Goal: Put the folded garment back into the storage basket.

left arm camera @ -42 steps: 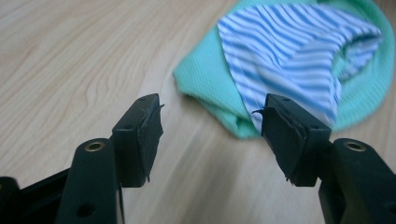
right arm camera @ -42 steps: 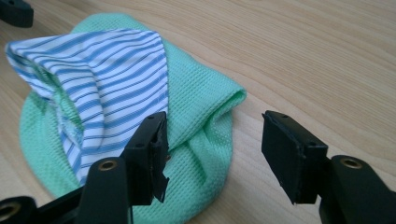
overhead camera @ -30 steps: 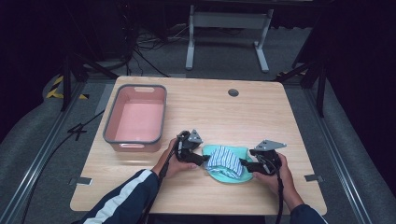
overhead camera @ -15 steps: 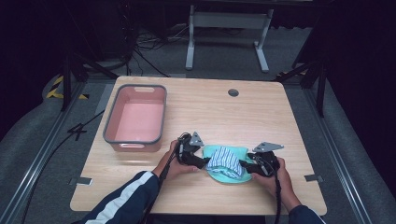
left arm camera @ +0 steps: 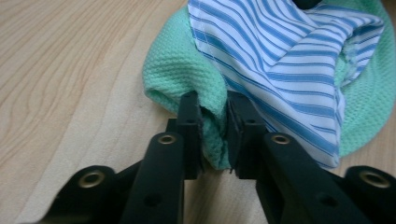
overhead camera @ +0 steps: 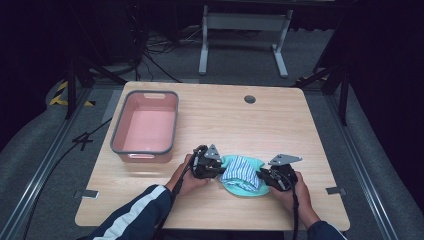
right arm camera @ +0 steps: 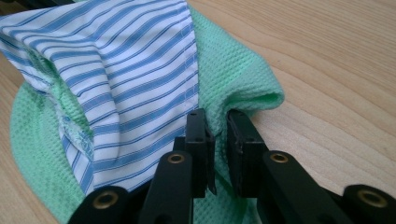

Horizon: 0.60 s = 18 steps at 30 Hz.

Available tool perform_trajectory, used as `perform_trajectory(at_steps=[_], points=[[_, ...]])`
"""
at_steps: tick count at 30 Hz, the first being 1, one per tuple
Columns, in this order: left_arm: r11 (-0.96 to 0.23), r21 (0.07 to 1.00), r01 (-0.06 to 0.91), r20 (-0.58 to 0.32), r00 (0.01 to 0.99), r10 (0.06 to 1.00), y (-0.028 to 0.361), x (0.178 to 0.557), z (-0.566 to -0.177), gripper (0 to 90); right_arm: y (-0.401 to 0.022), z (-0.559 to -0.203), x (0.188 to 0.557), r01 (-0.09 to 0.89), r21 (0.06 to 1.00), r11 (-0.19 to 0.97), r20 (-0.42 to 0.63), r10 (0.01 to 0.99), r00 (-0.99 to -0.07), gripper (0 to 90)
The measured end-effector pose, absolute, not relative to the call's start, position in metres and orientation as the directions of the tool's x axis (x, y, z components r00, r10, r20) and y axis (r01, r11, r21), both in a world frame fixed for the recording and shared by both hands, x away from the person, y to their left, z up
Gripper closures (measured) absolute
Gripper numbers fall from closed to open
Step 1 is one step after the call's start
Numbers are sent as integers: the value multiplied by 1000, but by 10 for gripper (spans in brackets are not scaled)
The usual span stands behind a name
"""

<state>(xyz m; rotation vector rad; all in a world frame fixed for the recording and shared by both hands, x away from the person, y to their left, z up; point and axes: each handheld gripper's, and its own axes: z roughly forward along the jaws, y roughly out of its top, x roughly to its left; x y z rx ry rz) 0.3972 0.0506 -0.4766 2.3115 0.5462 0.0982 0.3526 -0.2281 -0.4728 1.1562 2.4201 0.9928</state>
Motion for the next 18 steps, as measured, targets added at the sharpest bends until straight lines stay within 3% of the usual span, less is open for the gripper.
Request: perform_trajectory(at_steps=[18], points=[[-662,672,331,-46,911,409,53,393,-459,828,-224,-460,350,547,710,445,46,745,-666,820]])
